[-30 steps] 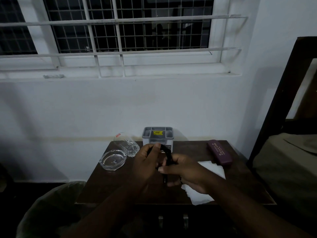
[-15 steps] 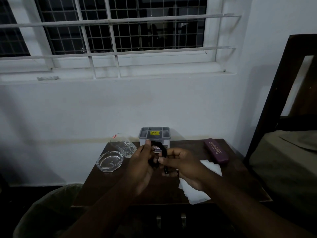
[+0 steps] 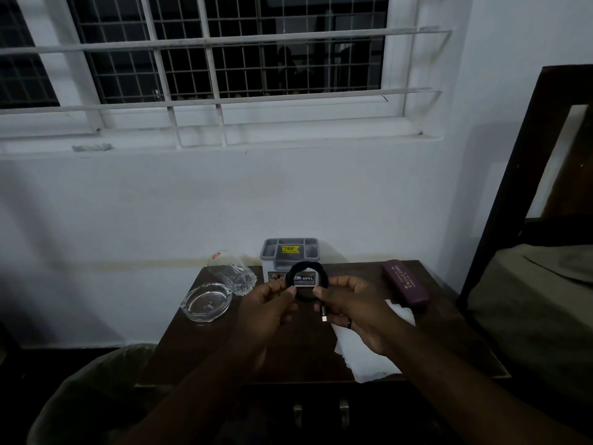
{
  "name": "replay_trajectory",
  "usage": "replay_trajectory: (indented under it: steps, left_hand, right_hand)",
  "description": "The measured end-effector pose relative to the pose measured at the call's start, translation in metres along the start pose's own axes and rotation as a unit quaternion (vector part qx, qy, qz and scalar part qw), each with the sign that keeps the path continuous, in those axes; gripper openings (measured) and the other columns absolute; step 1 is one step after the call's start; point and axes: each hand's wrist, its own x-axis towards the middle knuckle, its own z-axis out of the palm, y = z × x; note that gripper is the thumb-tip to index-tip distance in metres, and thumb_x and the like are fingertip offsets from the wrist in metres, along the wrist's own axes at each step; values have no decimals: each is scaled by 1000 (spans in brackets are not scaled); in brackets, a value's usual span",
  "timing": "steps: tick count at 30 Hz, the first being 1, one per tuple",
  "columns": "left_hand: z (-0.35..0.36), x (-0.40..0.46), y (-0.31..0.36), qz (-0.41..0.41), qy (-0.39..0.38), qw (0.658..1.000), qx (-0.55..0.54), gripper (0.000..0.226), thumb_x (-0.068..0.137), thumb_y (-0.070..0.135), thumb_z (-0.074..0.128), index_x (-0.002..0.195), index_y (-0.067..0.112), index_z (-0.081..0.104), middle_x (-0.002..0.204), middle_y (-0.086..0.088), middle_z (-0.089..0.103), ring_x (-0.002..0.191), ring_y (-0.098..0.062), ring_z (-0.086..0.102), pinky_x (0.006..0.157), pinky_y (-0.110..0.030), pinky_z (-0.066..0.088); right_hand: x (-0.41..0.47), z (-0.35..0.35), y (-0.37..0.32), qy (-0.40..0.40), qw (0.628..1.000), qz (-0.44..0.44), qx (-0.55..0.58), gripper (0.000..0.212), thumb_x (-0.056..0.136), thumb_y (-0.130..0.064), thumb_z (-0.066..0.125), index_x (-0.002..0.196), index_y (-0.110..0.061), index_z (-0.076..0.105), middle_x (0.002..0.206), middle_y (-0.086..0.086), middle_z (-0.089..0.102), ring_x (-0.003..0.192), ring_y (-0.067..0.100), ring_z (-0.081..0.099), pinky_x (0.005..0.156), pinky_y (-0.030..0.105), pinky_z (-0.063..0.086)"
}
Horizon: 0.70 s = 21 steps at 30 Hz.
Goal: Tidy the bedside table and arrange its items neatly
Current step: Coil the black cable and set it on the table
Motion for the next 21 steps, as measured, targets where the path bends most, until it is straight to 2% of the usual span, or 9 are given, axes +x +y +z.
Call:
replay_trajectory:
  steps: [5,7,9,12,14,16,19,21]
  left_hand:
    - [20,12,-4,-5,6,1000,18,15,92,12,61,102,11,71,91,-15,74,80,-22,68,75,-37,55]
    - [35,22,-7,-11,1,999,33,15,91,11,61,101,9,72,89,-13,75,80,-21,69,73,-33,56]
    - [53,36,-8,-22,-5,999,37,14,91,9,60,101,8,70,89,-13,74,78,-19,67,70,-30,55]
    - [77,59,-10,-43,-32,998,42,17,89,3,57,100,7,70,89,-18,72,77,-21,64,72,-34,54]
    - [89,74,-15,-57,-55,996,49,23,88,-1,55,104,3,71,88,-23,70,73,-22,59,64,-33,50]
    - [99,86,-22,-70,-51,994,68,26,86,-6,55,107,-1,69,84,-20,65,71,-24,54,59,-30,44]
    - [112,101,-32,-64,-42,991,110,27,83,-7,57,107,-1,69,85,-18,66,73,-24,57,62,-29,47]
    - [117,108,-36,-54,-46,989,132,20,83,-7,59,98,-2,71,82,-15,65,66,-20,58,53,-22,49]
  right_hand:
    - [8,-16,1,51,997,0,-64,28,82,-15,75,105,-3,65,100,17,73,86,24,73,77,36,61]
    - [14,-27,-1,83,995,-5,-57,23,85,-12,73,103,-1,66,100,19,72,86,24,71,76,34,61]
    - [23,-40,-3,115,993,-4,-34,21,86,-10,71,103,1,66,100,20,72,84,22,70,71,31,61]
    - [34,-56,-6,169,986,2,1,14,86,-6,71,98,-1,64,92,17,72,76,20,70,54,24,57]
    - [42,-66,-6,202,979,-7,11,9,85,-3,71,90,-4,62,85,16,71,71,20,69,49,23,55]
    - [50,-74,-4,218,976,-5,8,8,86,-3,70,89,-1,62,82,15,69,68,19,68,47,21,54]
    - [66,-86,1,221,975,16,-5,10,88,-1,66,96,5,63,85,17,67,70,20,65,47,20,55]
    - [74,-93,3,226,974,28,-17,4,89,2,63,93,3,63,89,19,66,73,21,64,50,21,57]
